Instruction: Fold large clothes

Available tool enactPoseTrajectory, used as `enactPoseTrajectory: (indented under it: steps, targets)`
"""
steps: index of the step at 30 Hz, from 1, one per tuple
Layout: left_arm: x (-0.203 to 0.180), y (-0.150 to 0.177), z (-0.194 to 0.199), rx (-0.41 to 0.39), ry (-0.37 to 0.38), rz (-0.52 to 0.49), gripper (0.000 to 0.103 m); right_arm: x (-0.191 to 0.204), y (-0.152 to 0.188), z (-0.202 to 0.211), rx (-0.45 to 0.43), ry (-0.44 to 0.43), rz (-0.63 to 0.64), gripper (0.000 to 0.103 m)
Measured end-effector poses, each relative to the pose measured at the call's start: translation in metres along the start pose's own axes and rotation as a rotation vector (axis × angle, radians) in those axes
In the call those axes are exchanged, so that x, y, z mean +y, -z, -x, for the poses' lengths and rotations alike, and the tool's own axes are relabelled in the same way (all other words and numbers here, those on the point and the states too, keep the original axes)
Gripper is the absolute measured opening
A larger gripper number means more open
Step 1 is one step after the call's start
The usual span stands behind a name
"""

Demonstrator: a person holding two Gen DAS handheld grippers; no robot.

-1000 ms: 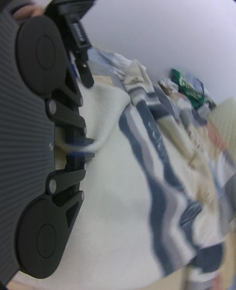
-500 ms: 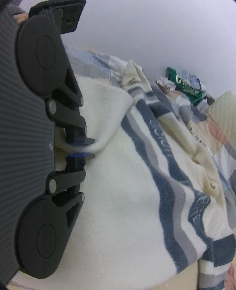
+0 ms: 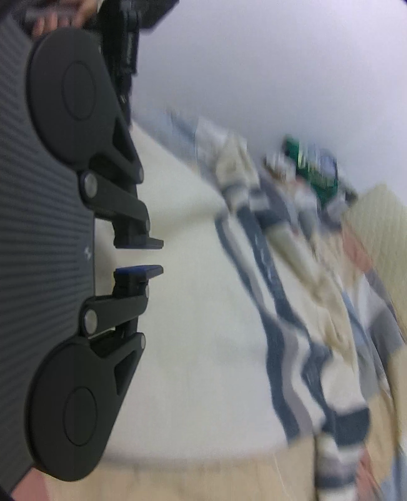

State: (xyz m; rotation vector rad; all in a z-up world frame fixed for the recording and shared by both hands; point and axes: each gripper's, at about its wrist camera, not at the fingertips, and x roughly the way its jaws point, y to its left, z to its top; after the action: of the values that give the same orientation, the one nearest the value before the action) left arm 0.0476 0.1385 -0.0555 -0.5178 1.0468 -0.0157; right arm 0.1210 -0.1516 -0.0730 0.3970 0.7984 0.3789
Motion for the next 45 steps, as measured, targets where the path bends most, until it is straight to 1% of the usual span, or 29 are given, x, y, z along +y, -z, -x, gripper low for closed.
enactPoseTrajectory:
  steps: [1, 3, 4, 5, 6, 7, 9, 10, 11, 13, 15, 17, 19, 20, 21, 22, 23, 24, 25, 26, 29, 31, 34, 35, 38, 40, 42, 43, 45]
  targets:
    - [0.003, 0.001, -0.006, 0.019, -0.017, 0.007, 0.006, -0.005, -0.001, 0.001, -0.011, 0.071, -0.008, 0.016]
    - [0.010, 0.000, -0.017, 0.029, -0.021, 0.042, 0.006, -0.020, -0.002, 0.007, -0.036, 0.174, -0.066, 0.029]
    - [0.012, 0.000, -0.021, 0.025, -0.013, 0.058, 0.006, -0.032, -0.002, 0.011, -0.053, 0.209, -0.122, 0.041]
    - [0.013, -0.001, -0.022, 0.017, -0.002, 0.072, 0.006, -0.042, -0.002, 0.015, -0.070, 0.225, -0.185, 0.058]
    - [0.015, -0.001, -0.025, 0.035, 0.035, 0.089, 0.006, -0.053, 0.000, 0.019, -0.084, 0.231, -0.247, 0.064]
    - [0.017, -0.001, -0.027, 0.036, 0.049, 0.106, 0.007, -0.064, 0.002, 0.023, -0.100, 0.232, -0.313, 0.065]
    - [0.023, -0.001, -0.034, 0.040, 0.080, 0.153, 0.022, -0.081, 0.006, 0.023, -0.103, 0.254, -0.403, 0.065]
    - [0.025, -0.002, -0.039, 0.040, 0.094, 0.176, 0.044, -0.088, 0.008, 0.019, -0.092, 0.261, -0.437, 0.064]
    - [0.028, -0.001, -0.043, 0.035, 0.106, 0.199, 0.059, -0.092, 0.011, 0.015, -0.075, 0.249, -0.470, 0.064]
    - [0.030, -0.001, -0.056, 0.052, 0.111, 0.235, 0.059, -0.100, 0.016, 0.002, -0.023, 0.189, -0.535, 0.065]
    - [0.032, 0.001, -0.064, 0.044, 0.149, 0.282, 0.059, -0.104, 0.024, -0.010, 0.033, 0.139, -0.581, 0.064]
    - [0.032, 0.001, -0.066, 0.028, 0.163, 0.300, 0.058, -0.095, 0.031, -0.018, 0.068, 0.097, -0.571, 0.064]
    - [0.029, 0.001, -0.066, 0.021, 0.162, 0.284, 0.056, -0.081, 0.035, -0.017, 0.077, 0.081, -0.526, 0.064]
    - [0.026, 0.001, -0.067, 0.024, 0.173, 0.268, 0.047, -0.078, 0.037, -0.017, 0.084, 0.058, -0.524, 0.064]
    - [0.023, 0.001, -0.068, 0.030, 0.183, 0.255, 0.041, -0.075, 0.040, -0.018, 0.098, 0.030, -0.531, 0.064]
    - [0.021, 0.003, -0.069, 0.031, 0.182, 0.247, 0.030, -0.070, 0.042, -0.017, 0.105, 0.017, -0.534, 0.061]
    - [0.018, 0.004, -0.069, 0.027, 0.171, 0.227, 0.019, -0.066, 0.044, -0.017, 0.108, 0.024, -0.527, 0.051]
    - [0.014, 0.004, -0.067, 0.018, 0.161, 0.200, 0.015, -0.060, 0.046, -0.017, 0.110, 0.039, -0.500, 0.044]
    - [0.011, 0.004, -0.063, 0.007, 0.165, 0.179, 0.011, -0.055, 0.045, -0.017, 0.112, 0.048, -0.473, 0.031]
    - [0.009, 0.004, -0.057, -0.004, 0.171, 0.164, 0.010, -0.049, 0.042, -0.014, 0.105, 0.058, -0.446, 0.026]
    - [0.004, 0.001, -0.030, -0.034, 0.226, 0.127, 0.008, -0.033, 0.025, 0.008, 0.059, 0.072, -0.350, 0.021]
    - [0.002, 0.001, -0.008, -0.040, 0.244, 0.099, 0.008, -0.025, 0.013, 0.026, 0.043, 0.081, -0.262, 0.019]
    - [-0.001, 0.004, 0.019, -0.029, 0.242, 0.058, 0.008, -0.019, 0.004, 0.052, 0.067, 0.089, -0.196, 0.018]
    - [-0.004, 0.006, 0.023, -0.017, 0.229, 0.042, 0.008, -0.015, 0.002, 0.057, 0.083, 0.094, -0.170, 0.018]
    - [-0.012, 0.017, 0.023, 0.043, 0.145, -0.013, 0.008, -0.001, 0.007, 0.061, 0.148, 0.140, -0.072, 0.018]
    - [-0.012, 0.021, 0.015, 0.074, 0.098, -0.035, 0.008, 0.002, 0.013, 0.055, 0.196, 0.175, -0.052, 0.018]
    - [-0.014, 0.023, 0.010, 0.077, 0.066, -0.067, 0.009, 0.001, 0.016, 0.046, 0.223, 0.203, -0.044, 0.019]
    - [-0.013, 0.022, 0.008, 0.077, 0.069, -0.067, 0.010, 0.002, 0.016, 0.043, 0.228, 0.212, -0.043, 0.021]
    - [-0.015, 0.020, 0.012, 0.066, 0.073, -0.084, 0.021, 0.001, 0.014, 0.042, 0.228, 0.217, -0.062, 0.025]
